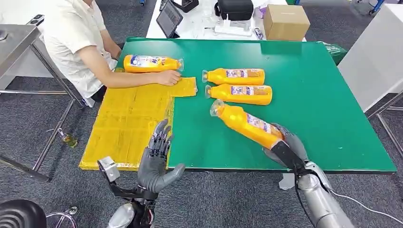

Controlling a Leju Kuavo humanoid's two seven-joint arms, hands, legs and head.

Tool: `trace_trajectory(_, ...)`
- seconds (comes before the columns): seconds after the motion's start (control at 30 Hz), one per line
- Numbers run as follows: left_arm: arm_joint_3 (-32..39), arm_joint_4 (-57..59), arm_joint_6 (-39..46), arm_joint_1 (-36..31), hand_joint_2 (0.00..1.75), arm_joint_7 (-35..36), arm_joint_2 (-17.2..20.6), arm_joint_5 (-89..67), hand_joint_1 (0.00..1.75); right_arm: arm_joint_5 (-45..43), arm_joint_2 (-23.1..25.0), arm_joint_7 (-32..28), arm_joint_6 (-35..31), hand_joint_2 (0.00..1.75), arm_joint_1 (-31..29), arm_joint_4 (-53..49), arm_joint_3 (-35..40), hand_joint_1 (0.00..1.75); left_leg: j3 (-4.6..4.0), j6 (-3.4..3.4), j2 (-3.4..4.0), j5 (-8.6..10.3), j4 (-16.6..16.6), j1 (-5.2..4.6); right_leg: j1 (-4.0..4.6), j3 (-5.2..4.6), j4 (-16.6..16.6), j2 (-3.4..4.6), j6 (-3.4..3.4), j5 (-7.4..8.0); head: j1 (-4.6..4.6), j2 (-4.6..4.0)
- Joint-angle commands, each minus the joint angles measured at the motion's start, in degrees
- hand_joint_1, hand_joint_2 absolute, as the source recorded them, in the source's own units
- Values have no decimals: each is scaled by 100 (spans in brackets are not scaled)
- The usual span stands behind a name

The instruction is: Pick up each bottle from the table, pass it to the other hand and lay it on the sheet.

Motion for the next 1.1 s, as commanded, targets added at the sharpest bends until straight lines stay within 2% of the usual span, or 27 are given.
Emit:
trace_trajectory(0.03,344,108,-293,251,175,259,56,529,0,-410,982,-184,122,175,304,-733,-485,175,49,2,36,-24,-8,11,18,39,-10,22,-37,-12,-2,0)
trace_trajectory(0.07,322,247,-405,183,175,316,59,615,0,-423,1075,-192,199,175,335,-863,-333,175,21,-1,28,-11,-6,7,11,11,-7,20,-21,-2,-2,0)
trace_trajectory(0.27,148,827,-641,-277,175,404,36,655,0,-697,1532,-265,523,175,540,-1495,620,175,30,0,35,-11,-10,12,17,14,-7,22,-32,-4,-2,0)
trace_trajectory(0.37,143,933,-626,-343,175,426,11,686,0,-822,1597,-214,472,175,679,-1722,962,175,35,1,27,-13,-9,14,20,22,-6,10,-37,-10,0,0)
trace_trajectory(0.4,136,952,-621,-359,175,425,4,687,0,-767,1542,-184,426,175,710,-1789,1096,175,10,-1,15,-3,-6,10,12,-1,-3,5,-18,-4,0,0)
trace_trajectory(0.6,9,1159,-433,-642,175,352,-81,476,0,-704,1631,-134,478,175,525,-1475,1751,175,23,5,17,-11,-5,15,13,17,-7,4,-24,-10,2,0)
trace_trajectory(0.83,-81,1225,-191,-830,175,417,-175,489,0,-438,1730,-224,226,175,383,-1329,2436,175,4,-1,12,-2,-4,14,14,-3,-3,3,-18,-3,0,0)
trace_trajectory(0.87,-81,1225,-191,-830,175,417,-175,489,0,-438,1730,-224,226,175,383,-1329,2436,175,35,3,20,-13,-7,19,24,27,-8,3,-38,-12,0,0)
trace_trajectory(0.9,-86,1198,-172,-828,175,422,-181,495,0,-454,1735,-216,212,175,392,-1333,2463,175,8,1,15,-4,-4,12,13,0,-3,6,-18,-4,-2,0)
trace_trajectory(0.97,-125,1140,-149,-821,175,399,-166,503,0,-441,1696,-203,160,175,374,-1302,2550,175,35,7,21,-15,-6,17,22,29,-9,4,-32,-12,2,0)
trace_trajectory(1.1,-193,890,-146,-735,175,290,-138,499,0,-523,1666,-182,109,175,342,-1122,2631,175,13,3,12,-6,-5,15,17,7,-4,1,-20,-8,0,0)
